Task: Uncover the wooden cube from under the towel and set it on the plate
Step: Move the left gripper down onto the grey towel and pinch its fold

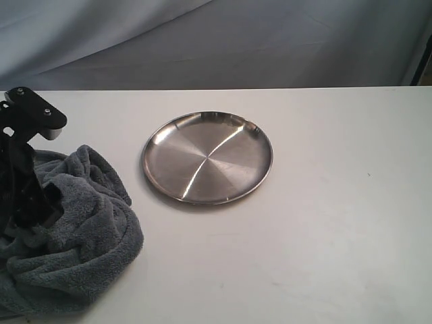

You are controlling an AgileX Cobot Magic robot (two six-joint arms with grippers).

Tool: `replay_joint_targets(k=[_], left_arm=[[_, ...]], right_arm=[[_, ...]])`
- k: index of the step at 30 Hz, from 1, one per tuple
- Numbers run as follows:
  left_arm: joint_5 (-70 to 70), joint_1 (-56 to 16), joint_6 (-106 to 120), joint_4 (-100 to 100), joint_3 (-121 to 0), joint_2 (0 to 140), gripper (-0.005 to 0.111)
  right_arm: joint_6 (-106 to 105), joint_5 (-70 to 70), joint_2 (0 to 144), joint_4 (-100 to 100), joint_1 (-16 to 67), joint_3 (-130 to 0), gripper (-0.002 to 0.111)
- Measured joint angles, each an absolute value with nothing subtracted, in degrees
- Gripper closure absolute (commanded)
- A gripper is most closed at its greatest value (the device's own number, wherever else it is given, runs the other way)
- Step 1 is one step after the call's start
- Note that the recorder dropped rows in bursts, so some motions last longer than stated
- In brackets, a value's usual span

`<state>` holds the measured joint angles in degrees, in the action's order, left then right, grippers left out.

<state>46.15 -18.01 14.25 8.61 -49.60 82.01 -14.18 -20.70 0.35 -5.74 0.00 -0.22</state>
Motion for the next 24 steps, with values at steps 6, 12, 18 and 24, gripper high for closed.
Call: replay_joint_targets(k=[6, 12, 18, 24], left_arm=[[45.7, -18.0, 10.8, 13.1, -47.5, 82.0, 0.002], [45.5, -18.0, 10.5, 13.8, -47.0, 82.0, 0.002], [45.5, -18.0, 10.5, 13.9, -46.5, 82.0, 0.002], [45.4, -18.0, 10.5, 14.0, -45.9, 82.0, 0.002]], right_arm=[[-14.2, -20.7, 0.3, -5.7, 0.0, -0.2, 0.108], [-14.2, -20.7, 0.3, -5.7, 0.0, -0.2, 0.108], [-14.2, -20.7, 0.3, -5.7, 0.0, -0.2, 0.108], [-14.2, -20.7, 0.3, -5.7, 0.0, -0.2, 0.108]])
